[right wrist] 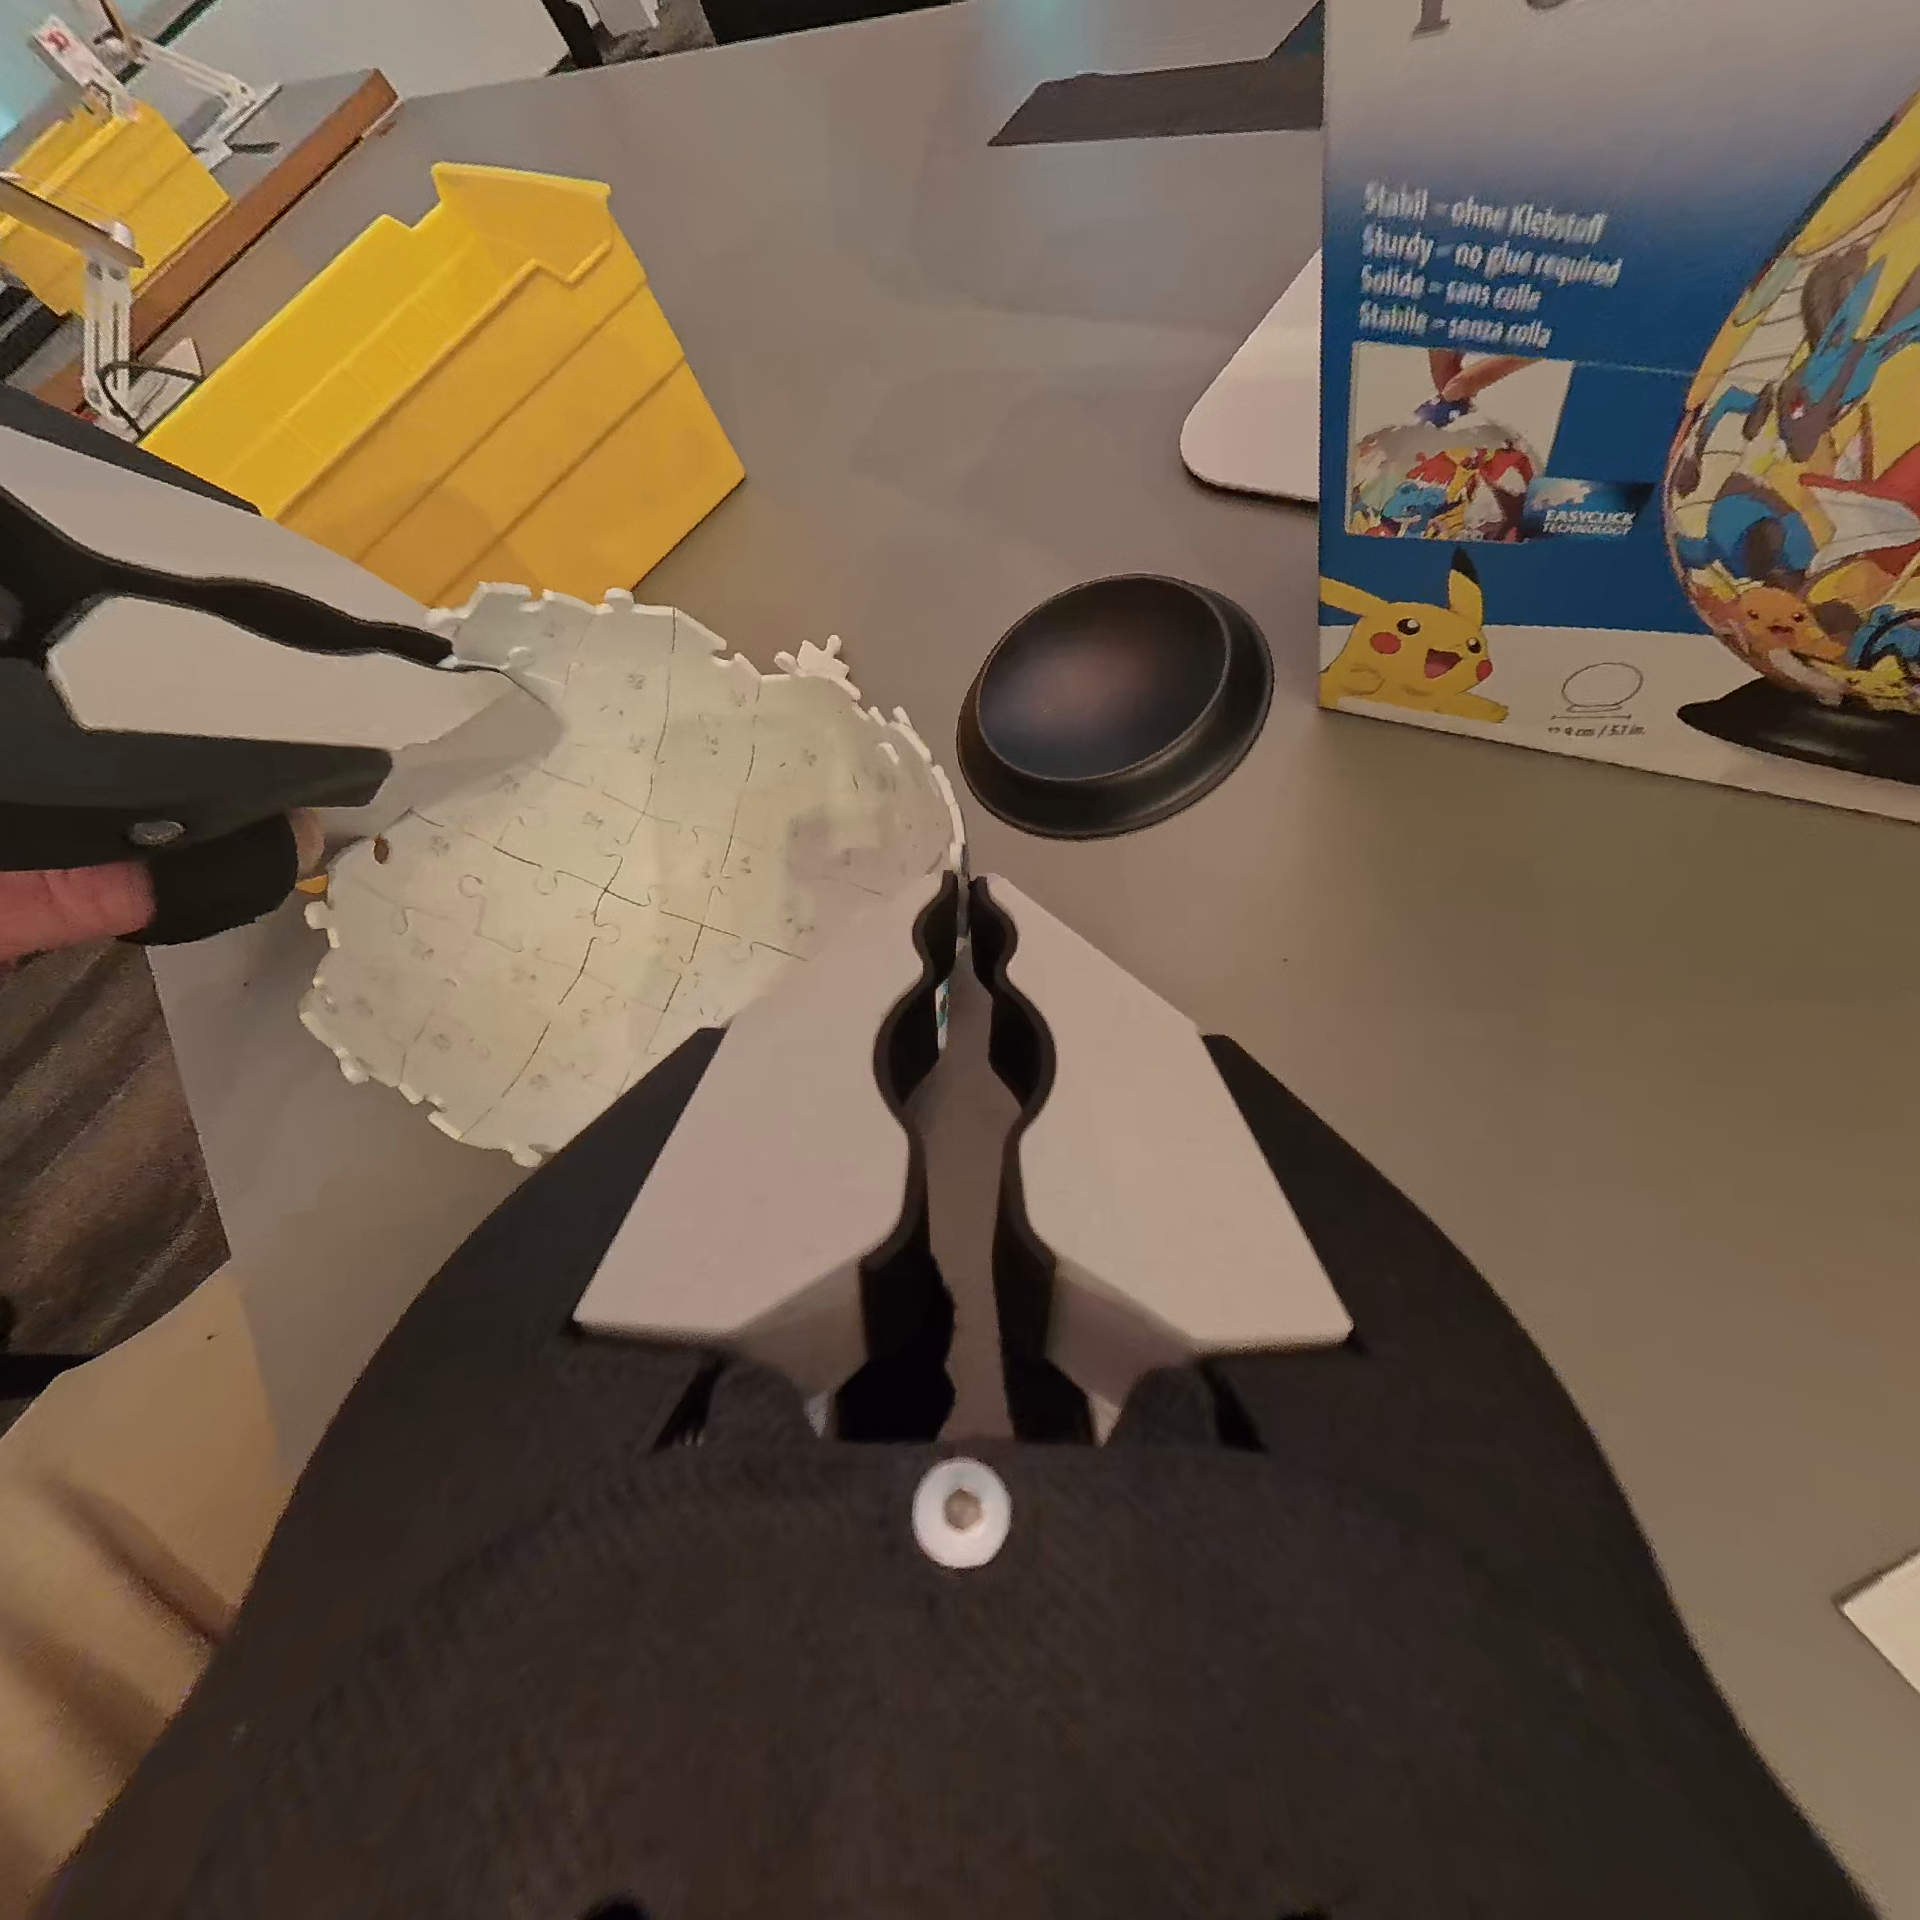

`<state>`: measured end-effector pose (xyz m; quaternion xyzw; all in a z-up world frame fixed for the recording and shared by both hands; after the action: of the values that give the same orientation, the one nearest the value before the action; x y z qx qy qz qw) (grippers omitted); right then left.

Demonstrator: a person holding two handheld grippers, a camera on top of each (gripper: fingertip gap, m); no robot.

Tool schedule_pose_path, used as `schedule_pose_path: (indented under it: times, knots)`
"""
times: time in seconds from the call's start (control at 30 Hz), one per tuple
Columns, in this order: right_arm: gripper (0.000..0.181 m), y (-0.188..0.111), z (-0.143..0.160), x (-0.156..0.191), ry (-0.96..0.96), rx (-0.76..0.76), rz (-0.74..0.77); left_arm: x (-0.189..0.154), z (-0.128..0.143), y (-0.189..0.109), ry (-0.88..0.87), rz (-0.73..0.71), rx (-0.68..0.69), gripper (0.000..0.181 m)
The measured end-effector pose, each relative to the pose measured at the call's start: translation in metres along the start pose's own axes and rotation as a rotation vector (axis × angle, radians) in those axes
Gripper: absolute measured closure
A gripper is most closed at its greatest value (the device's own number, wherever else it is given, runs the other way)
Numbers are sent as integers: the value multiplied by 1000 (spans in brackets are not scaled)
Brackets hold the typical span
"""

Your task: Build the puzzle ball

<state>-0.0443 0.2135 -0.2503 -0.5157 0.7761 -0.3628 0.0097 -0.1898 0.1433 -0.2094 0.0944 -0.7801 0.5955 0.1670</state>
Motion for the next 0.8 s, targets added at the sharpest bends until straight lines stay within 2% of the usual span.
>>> schedule_pose_path:
  times: [0.07, 0.5, 0.8]
  knots:
    - [181, -3, -3, 1, -24, -17, 22, -1, 0, -1, -2, -3, -5, 179]
    - [181, -1, 0, 5, 70, -34, -96, -4, -1, 0, -4, -5, -21, 179]
    - [181, 0, 8, -2, 95, -18, -59, -4, 0, 0, -14, 5, -32, 179]
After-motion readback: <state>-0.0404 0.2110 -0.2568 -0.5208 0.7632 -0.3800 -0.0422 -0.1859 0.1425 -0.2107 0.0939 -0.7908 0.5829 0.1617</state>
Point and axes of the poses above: each gripper's, where its closed fingertips meet, y out along the fingers, z out of its underside, x = y × z across the jaws, the point moved 8 cm from there along -y, back along the fingers, and after that the axes turned 7 degrees about x, right-handed, at the moved point
